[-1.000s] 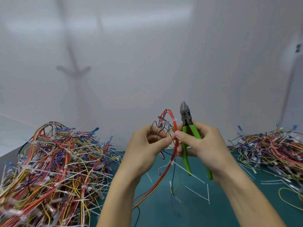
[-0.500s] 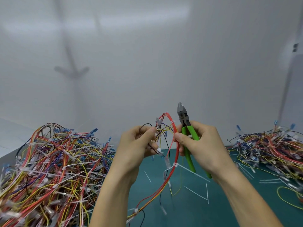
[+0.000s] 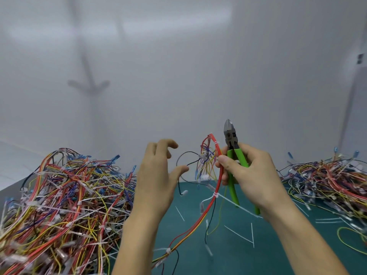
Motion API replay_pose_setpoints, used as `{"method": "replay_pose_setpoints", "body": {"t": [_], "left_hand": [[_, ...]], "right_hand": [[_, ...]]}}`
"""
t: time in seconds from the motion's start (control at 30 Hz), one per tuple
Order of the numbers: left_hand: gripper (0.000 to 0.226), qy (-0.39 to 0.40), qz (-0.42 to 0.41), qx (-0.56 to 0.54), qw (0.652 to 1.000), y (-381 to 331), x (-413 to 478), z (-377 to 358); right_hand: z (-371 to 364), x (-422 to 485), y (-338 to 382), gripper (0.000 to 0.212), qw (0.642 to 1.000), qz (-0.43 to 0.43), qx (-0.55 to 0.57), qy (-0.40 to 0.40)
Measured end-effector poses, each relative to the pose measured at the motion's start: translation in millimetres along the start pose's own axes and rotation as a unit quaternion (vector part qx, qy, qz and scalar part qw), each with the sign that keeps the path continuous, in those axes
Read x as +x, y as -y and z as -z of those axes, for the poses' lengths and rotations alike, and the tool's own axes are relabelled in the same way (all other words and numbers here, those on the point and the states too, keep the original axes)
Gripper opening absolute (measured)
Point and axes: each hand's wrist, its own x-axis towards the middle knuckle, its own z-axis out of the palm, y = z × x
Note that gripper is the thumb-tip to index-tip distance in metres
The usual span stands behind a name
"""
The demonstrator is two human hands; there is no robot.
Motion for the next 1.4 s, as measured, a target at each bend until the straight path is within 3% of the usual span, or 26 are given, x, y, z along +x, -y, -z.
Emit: {"method": "replay_pose_setpoints", "body": {"t": [0.07,0.17,0.27,0.43,0.53,0.7,0.8,0.9,1.07,1.2,1.4], "left_hand": [[0.029,0.012,-0.039,-0.132,0.990,-10,-1,3],[0.005,0.120,-0.054,-0.280,0.951,-29,-5,3],[0.009,0.191,-0.083,-0.220,0.953,-36,-9,-4],[0.014,0.208,-0.068,-0.120,0.968,-26,-8,-11],[0.012,0.277,-0.044,-0.142,0.949,-19,-7,-13],[0.010,0.358,0.058,-0.286,0.887,-11,-8,-10],[0.011,0.326,0.093,-0.349,0.874,-11,-6,-8],[0.015,0.231,0.131,-0.394,0.880,-12,-3,-10],[0.014,0.108,0.189,-0.453,0.865,-8,-2,-11],[0.009,0.073,0.208,-0.446,0.868,-4,-1,-12],[0.013,0.073,0.202,-0.415,0.884,-1,0,-11]], "right_hand": [[0,0,-1,0.011,1.000,-0.005,0.012,-0.004],[0,0,-1,0.009,1.000,0.000,0.025,-0.009],[2,1,-2,0.009,1.000,0.008,0.024,-0.013],[3,1,-1,0.009,1.000,0.002,0.030,0.008],[1,0,1,0.008,0.999,-0.002,0.046,0.019],[0,0,-1,0.003,0.999,-0.003,0.037,0.002],[-2,0,-3,0.004,0.999,-0.002,0.043,-0.008],[-4,2,-7,0.010,0.999,-0.020,0.042,-0.013],[-4,1,-10,0.035,0.992,-0.087,-0.055,0.069],[-7,-5,-8,0.047,0.951,-0.067,-0.252,0.168],[-10,-10,-3,0.046,0.916,-0.010,-0.365,0.166]]}}
